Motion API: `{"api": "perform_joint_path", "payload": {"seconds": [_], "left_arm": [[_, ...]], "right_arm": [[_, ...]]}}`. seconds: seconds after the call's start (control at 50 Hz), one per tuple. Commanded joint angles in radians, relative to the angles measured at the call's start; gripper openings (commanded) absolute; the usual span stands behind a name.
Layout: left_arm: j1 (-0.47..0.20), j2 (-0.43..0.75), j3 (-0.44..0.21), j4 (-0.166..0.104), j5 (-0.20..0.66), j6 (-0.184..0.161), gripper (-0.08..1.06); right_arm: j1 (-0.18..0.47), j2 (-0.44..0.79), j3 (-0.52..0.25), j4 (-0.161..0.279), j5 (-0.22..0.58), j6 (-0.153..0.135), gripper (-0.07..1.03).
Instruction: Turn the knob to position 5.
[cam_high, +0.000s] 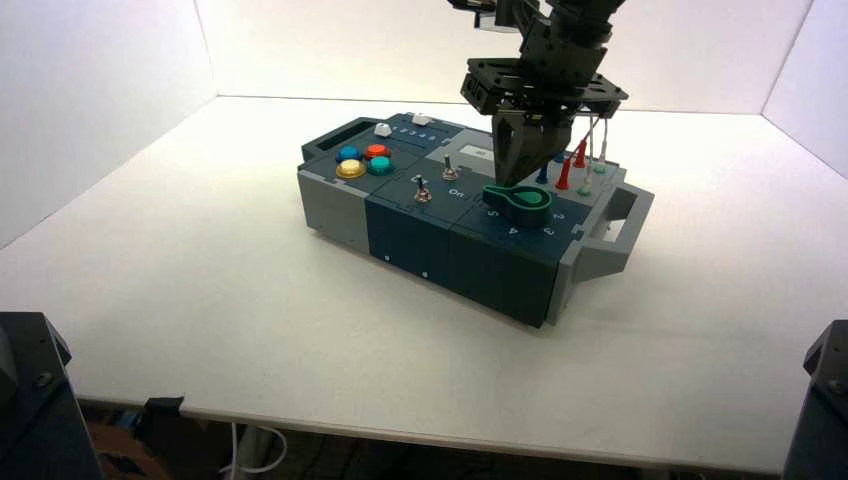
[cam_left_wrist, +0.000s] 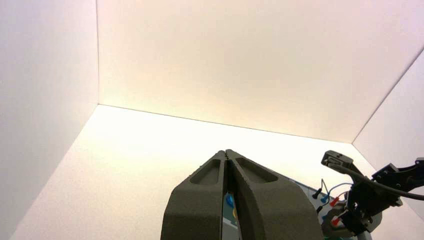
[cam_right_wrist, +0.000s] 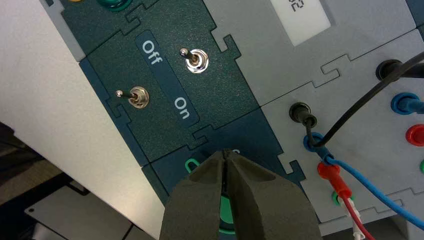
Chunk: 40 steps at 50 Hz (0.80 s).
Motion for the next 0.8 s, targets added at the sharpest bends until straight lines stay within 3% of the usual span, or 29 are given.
{"api": "perform_joint_path", "payload": {"seconds": [0.02, 0.8], "left_arm": [[-0.005, 0.011, -0.014, 0.002, -0.012, 0.002, -0.03], [-0.005, -0.005, -0.012, 0.002, -0.011, 0.002, -0.03]], "right_arm": [[0.011, -0.023, -0.021, 0.009, -0.003, 0.003, -0.02], [0.029, -0.017, -0.028, 0.017, -0.011, 0.002, -0.02]]}}
